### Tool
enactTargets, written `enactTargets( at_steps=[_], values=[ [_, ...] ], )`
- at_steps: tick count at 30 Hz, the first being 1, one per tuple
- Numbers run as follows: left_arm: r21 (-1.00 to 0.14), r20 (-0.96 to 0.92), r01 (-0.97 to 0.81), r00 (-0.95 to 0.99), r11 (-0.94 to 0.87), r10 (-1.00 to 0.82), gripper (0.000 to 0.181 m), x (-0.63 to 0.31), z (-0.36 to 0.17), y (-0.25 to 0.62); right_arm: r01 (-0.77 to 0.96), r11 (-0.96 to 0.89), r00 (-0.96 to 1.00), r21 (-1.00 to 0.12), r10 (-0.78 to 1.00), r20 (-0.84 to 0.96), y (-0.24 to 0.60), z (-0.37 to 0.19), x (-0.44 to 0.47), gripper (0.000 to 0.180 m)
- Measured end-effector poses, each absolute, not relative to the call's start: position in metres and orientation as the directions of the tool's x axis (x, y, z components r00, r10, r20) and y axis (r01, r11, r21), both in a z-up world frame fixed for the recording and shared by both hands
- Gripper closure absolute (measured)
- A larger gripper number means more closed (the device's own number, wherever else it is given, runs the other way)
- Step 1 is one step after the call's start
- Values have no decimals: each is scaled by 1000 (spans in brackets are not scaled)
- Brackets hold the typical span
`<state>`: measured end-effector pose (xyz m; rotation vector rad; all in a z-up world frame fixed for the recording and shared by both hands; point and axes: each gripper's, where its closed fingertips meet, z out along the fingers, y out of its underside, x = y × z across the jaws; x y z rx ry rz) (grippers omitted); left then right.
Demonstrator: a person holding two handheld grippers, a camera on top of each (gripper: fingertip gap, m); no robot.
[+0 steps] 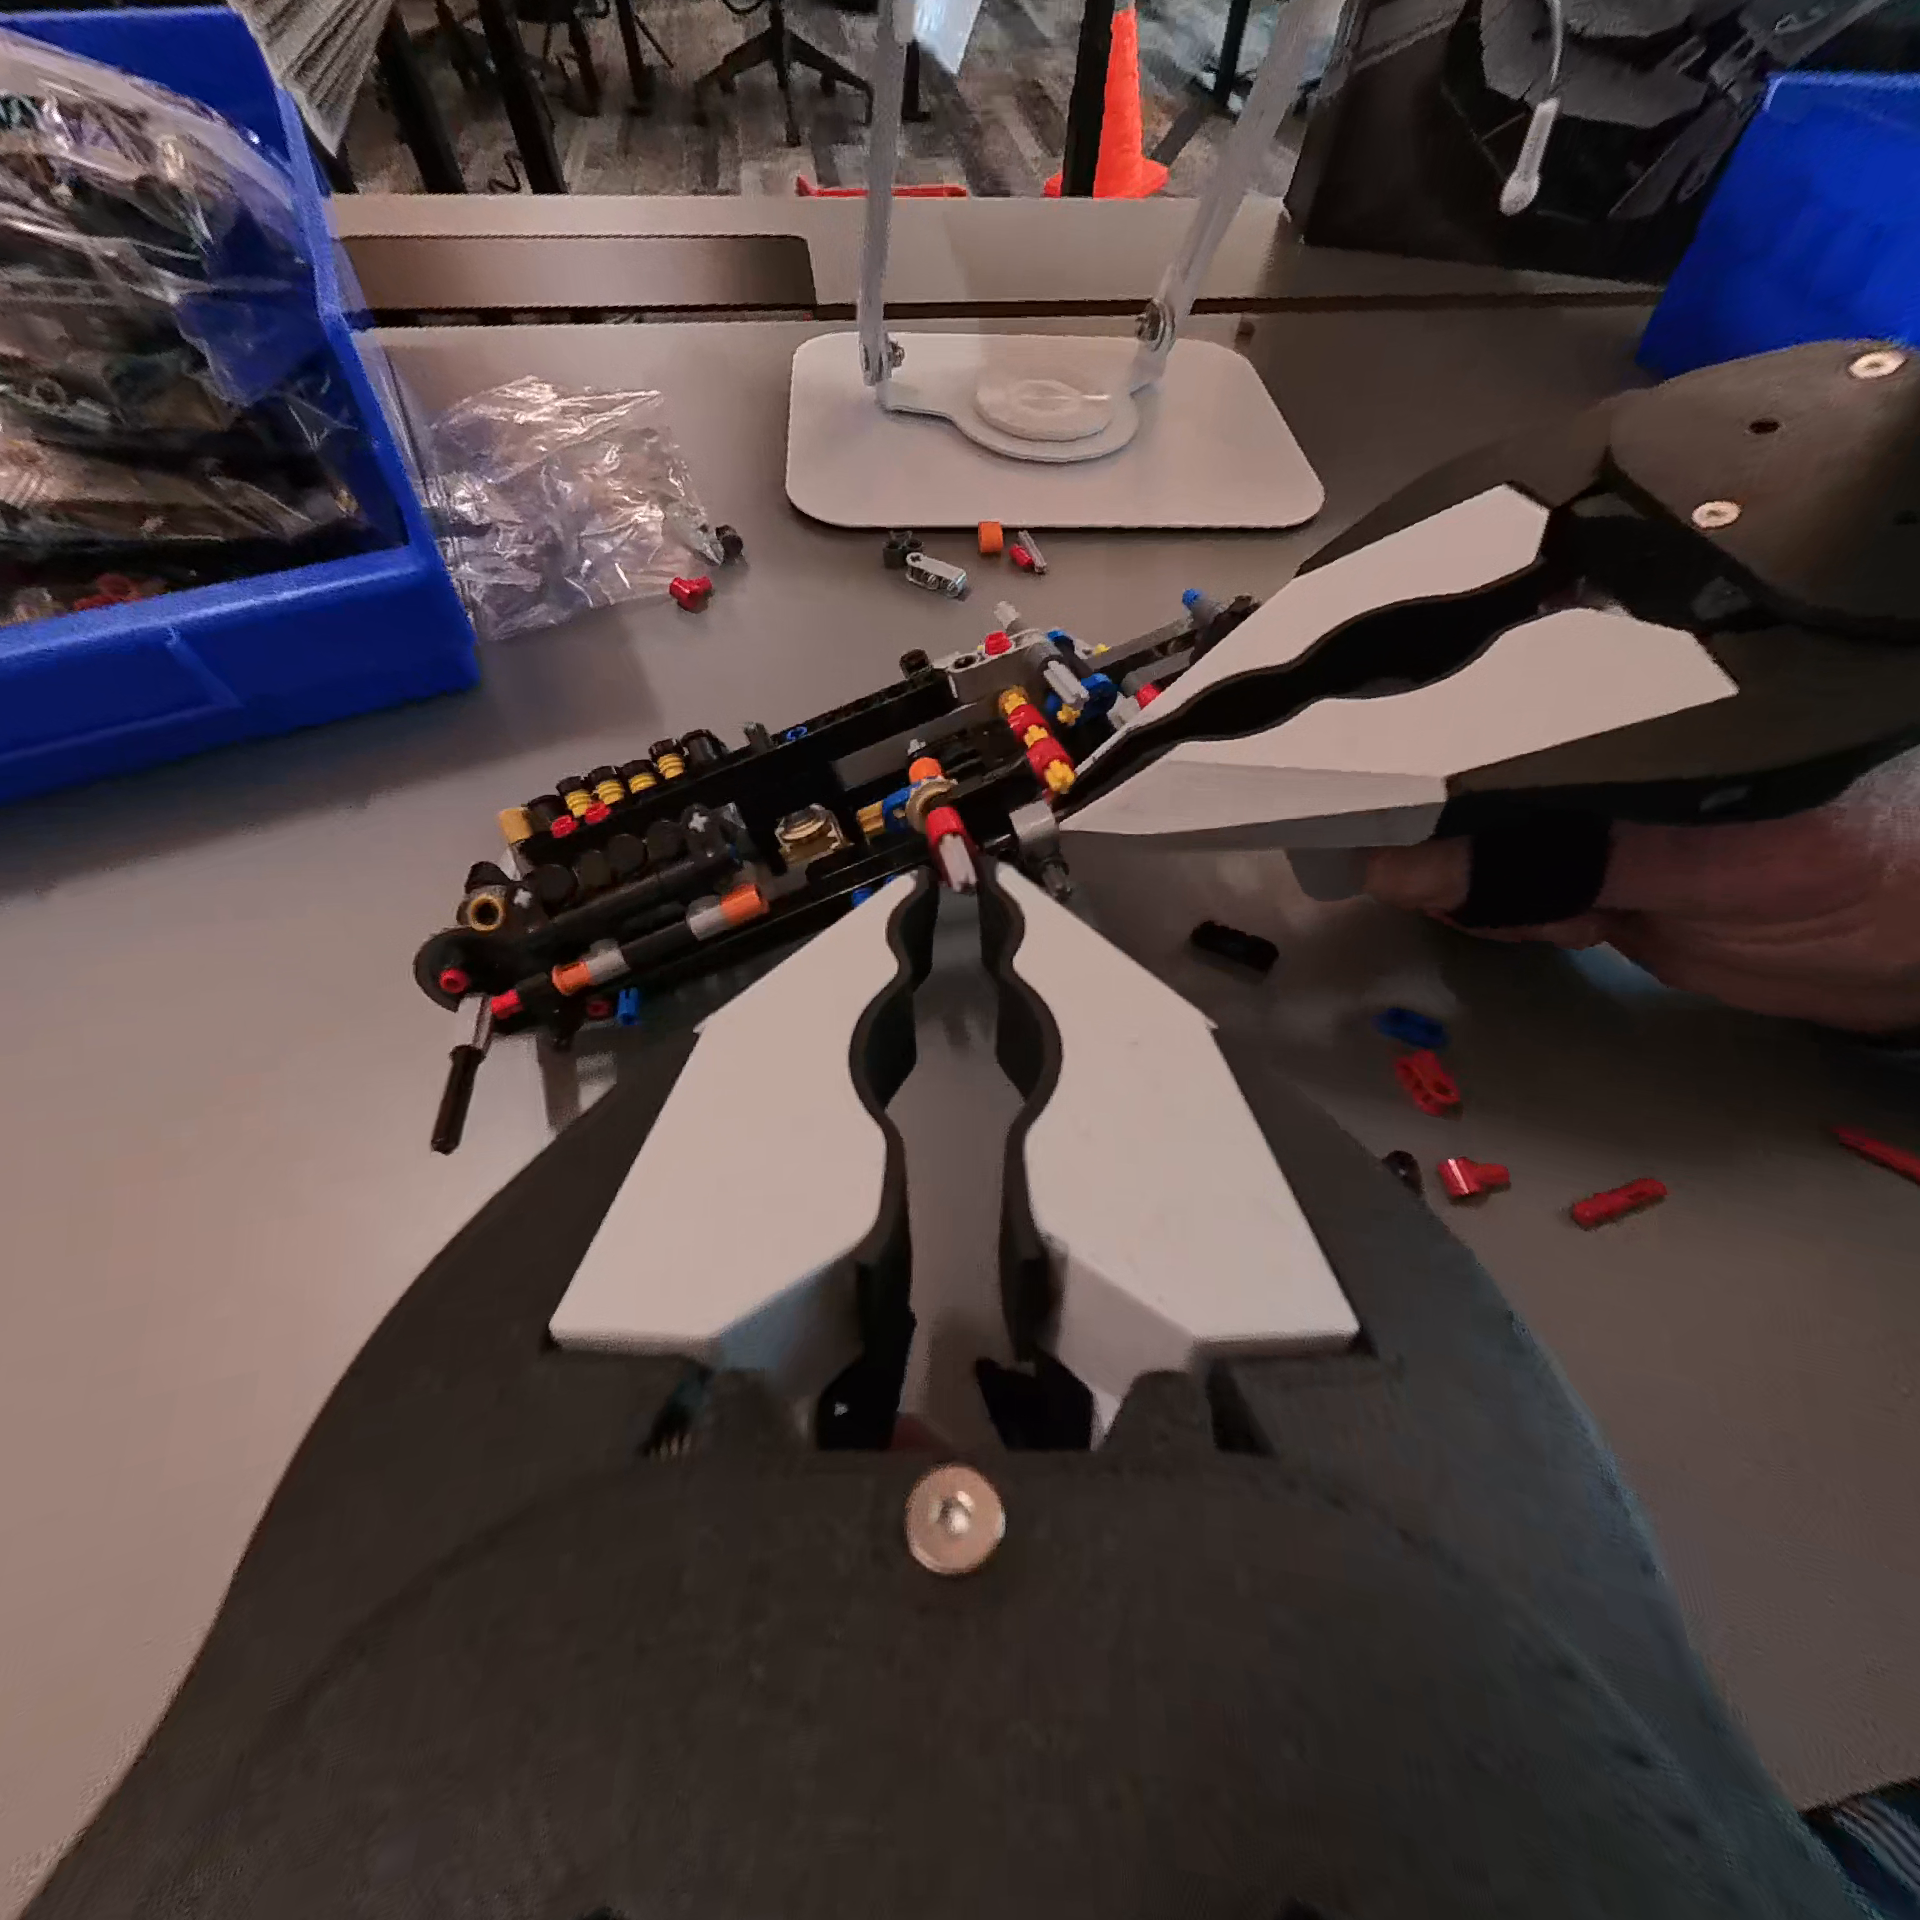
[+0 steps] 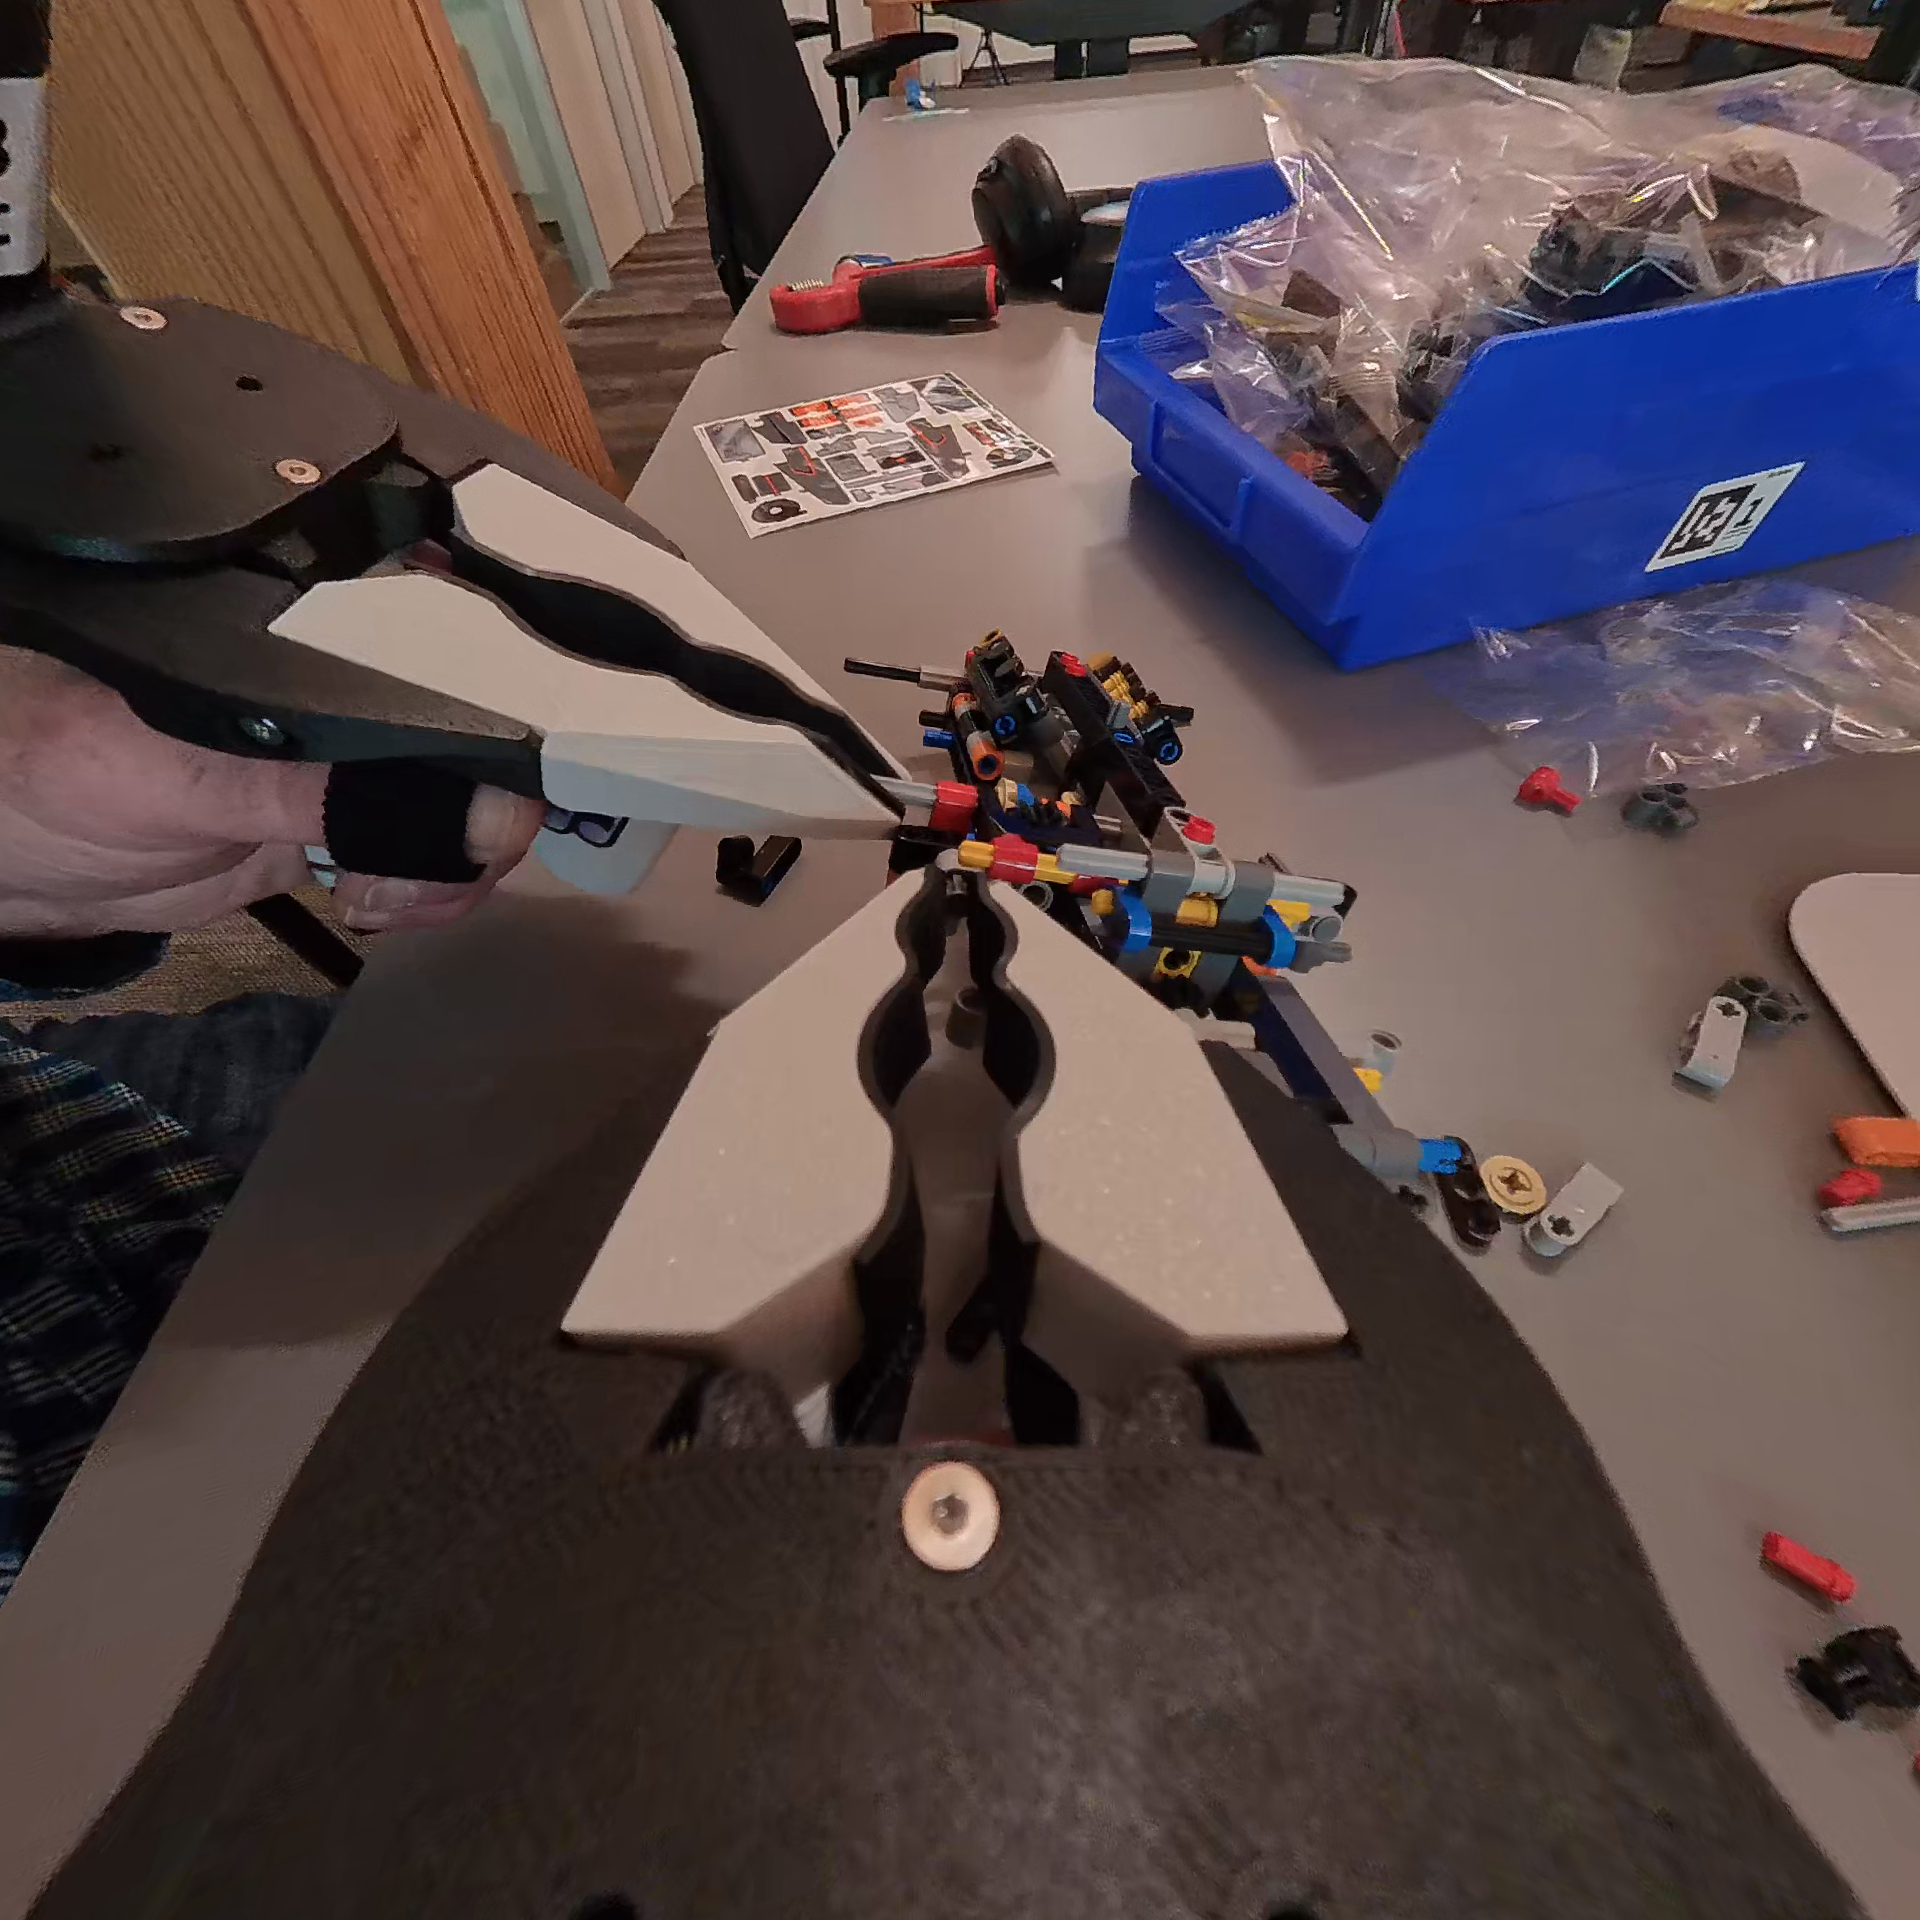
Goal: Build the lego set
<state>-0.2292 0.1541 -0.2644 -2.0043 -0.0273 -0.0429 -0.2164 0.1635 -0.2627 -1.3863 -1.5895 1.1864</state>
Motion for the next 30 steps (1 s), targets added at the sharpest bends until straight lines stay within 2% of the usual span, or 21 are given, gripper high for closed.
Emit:
enactTargets(
  at_steps=[1,14,16,18,30],
  values=[
    [-912,61,53,998,-408,-8,171,-228,-262,154,335,10,-175,-942,983,-52,163,-263,-217,178],
    [-902,127,117,992,-416,3,170,-226,-267,153,341,111,-164,-934,985,57,159,-266,-217,178],
    [-900,162,155,987,-407,17,177,-230,-267,150,337,130,-160,-932,984,79,159,-266,-217,178],
    [-898,173,161,985,-410,7,177,-230,-267,149,336,164,-162,-928,980,114,157,-266,-218,179],
    [-889,90,94,996,-448,31,177,-233,-278,145,344,324,-157,-881,945,286,151,-268,-219,179]
  ],
)
